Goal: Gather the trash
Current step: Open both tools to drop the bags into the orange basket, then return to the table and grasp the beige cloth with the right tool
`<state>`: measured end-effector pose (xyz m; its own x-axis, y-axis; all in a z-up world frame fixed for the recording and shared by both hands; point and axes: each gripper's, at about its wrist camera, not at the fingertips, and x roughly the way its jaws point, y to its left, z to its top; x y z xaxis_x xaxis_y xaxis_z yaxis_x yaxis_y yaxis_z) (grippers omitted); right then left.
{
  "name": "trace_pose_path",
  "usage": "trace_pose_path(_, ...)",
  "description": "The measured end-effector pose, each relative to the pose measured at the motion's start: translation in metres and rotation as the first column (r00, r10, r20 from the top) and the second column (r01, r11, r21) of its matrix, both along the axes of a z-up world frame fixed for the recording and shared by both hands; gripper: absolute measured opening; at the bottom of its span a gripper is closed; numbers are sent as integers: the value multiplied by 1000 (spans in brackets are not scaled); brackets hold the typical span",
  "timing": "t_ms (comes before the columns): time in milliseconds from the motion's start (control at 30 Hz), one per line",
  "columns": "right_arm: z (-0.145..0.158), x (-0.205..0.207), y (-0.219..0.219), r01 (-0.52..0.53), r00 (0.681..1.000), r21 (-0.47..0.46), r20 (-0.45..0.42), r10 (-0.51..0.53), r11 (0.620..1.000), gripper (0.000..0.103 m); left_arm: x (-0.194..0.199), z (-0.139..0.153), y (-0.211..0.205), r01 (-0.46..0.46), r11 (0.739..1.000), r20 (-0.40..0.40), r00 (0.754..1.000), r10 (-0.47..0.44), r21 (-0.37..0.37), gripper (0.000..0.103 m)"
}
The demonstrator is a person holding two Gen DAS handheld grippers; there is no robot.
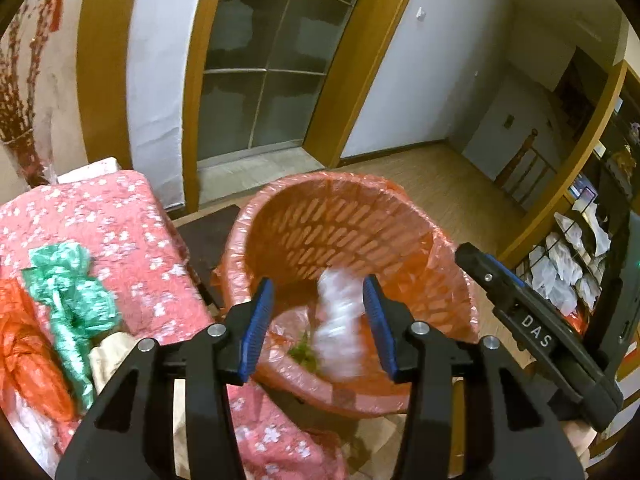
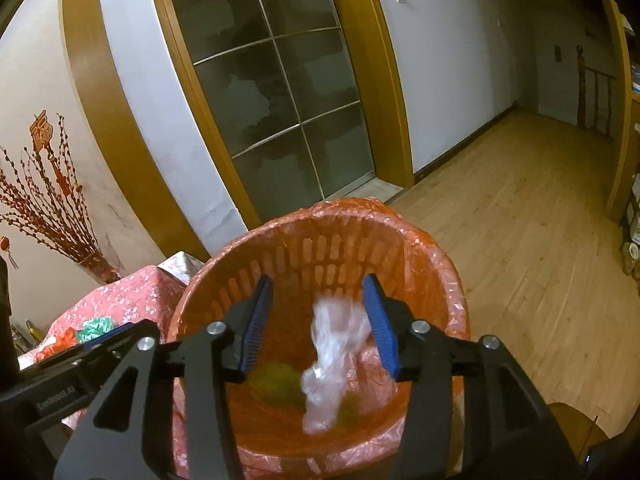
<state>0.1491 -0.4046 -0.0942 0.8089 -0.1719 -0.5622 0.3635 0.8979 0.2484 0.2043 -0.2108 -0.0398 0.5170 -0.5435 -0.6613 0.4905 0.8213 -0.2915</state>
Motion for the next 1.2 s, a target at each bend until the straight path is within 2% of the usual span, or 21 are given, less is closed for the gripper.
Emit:
trace_pose_path(67, 1, -4, 3, 8, 1000, -9, 7, -8, 1000, 57, -3, 3, 8, -20, 1000, 16, 1000, 20, 3, 56)
trace_pose_path(200, 5, -16, 16, 8, 1000, -48, 23, -7, 999, 64, -18, 11, 33, -94, 995, 72, 993, 93, 18, 71)
trace_pose_path(333, 6, -24, 36, -27, 999, -80, 21, 28, 996, 66, -31, 15, 62, -161, 986, 122, 980, 155, 39, 74)
trace_pose_path(500, 6, -30, 69, -94, 995, -109, 13, 96, 990, 67, -46, 20, 102, -258, 964, 183, 952, 243, 62, 77)
trace_pose_path(667, 5, -29, 99, -164, 986, -119, 2, 165, 979, 67, -61, 28, 139, -343, 936, 264, 912, 313, 76, 82)
trace_pose_path(800, 4, -26, 127, -231, 973, -118, -9, 231, 966, 67, -73, 29, 178, -435, 896, 319, 865, 388, 88, 84)
trace_pose_path(867, 2, -23, 141, -264, 964, -116, -14, 264, 958, 67, -75, 28, 197, -475, 876, 321, 846, 426, 89, 85)
trace_pose_path(1000, -2, -15, 170, -338, 941, -110, -31, 336, 935, 67, -77, 24, 242, -573, 815, 310, 792, 525, 83, 85)
trace_pose_path(1100, -7, -9, 192, -395, 919, -110, -54, 391, 912, 62, -78, 21, 266, -627, 775, 314, 754, 577, 81, 85)
trace_pose_path(1200, -17, -2, 210, -437, 899, -112, -91, 429, 892, 59, -81, 17, 287, -663, 744, 312, 727, 612, 84, 85)
